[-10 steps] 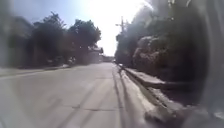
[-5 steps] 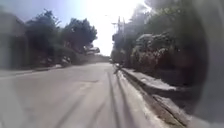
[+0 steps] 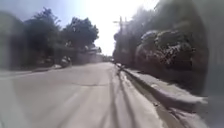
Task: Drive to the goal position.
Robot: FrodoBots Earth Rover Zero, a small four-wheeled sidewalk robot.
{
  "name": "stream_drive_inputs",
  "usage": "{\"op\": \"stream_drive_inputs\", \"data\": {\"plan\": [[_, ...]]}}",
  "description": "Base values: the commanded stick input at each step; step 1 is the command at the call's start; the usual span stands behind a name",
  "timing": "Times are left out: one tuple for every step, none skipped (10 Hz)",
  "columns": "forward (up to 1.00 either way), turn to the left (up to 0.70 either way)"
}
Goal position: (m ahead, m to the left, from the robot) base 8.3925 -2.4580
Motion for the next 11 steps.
{"op": "stream_drive_inputs", "data": {"plan": [[1.00,0.00],[1.00,-0.02],[1.00,-0.02],[1.00,0.00],[1.00,-0.02],[1.00,-0.02],[1.00,0.00],[1.00,-0.02],[1.00,-0.02],[1.00,-0.02],[1.00,-0.02]]}}
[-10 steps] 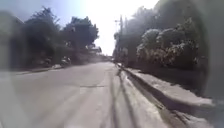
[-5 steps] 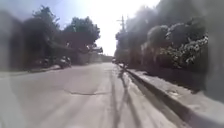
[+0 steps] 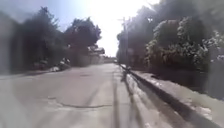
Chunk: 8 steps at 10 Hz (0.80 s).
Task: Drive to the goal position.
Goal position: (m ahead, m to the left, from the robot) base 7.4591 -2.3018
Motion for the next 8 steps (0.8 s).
{"op": "stream_drive_inputs", "data": {"plan": [[1.00,-0.02],[1.00,-0.02],[1.00,-0.02],[1.00,-0.02],[1.00,-0.02],[1.00,-0.02],[1.00,-0.02],[1.00,-0.02]]}}
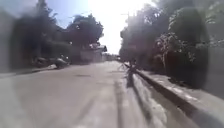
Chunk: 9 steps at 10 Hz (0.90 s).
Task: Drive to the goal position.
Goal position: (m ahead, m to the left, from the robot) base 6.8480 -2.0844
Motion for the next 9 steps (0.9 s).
{"op": "stream_drive_inputs", "data": {"plan": [[1.00,-0.02],[1.00,-0.02],[1.00,-0.02],[1.00,-0.02],[1.00,-0.02],[1.00,-0.02],[1.00,-0.03],[1.00,-0.23],[1.00,-0.38]]}}
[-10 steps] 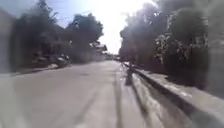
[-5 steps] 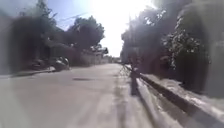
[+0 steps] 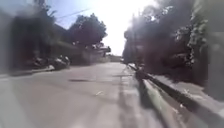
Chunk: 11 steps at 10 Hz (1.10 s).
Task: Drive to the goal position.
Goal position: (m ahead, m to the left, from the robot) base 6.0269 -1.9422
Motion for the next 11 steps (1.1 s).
{"op": "stream_drive_inputs", "data": {"plan": [[1.00,-0.40],[1.00,-0.40],[1.00,-0.29],[1.00,-0.14],[1.00,-0.03],[1.00,-0.03],[1.00,-0.03],[1.00,-0.03],[1.00,-0.03],[1.00,-0.03],[1.00,-0.03]]}}
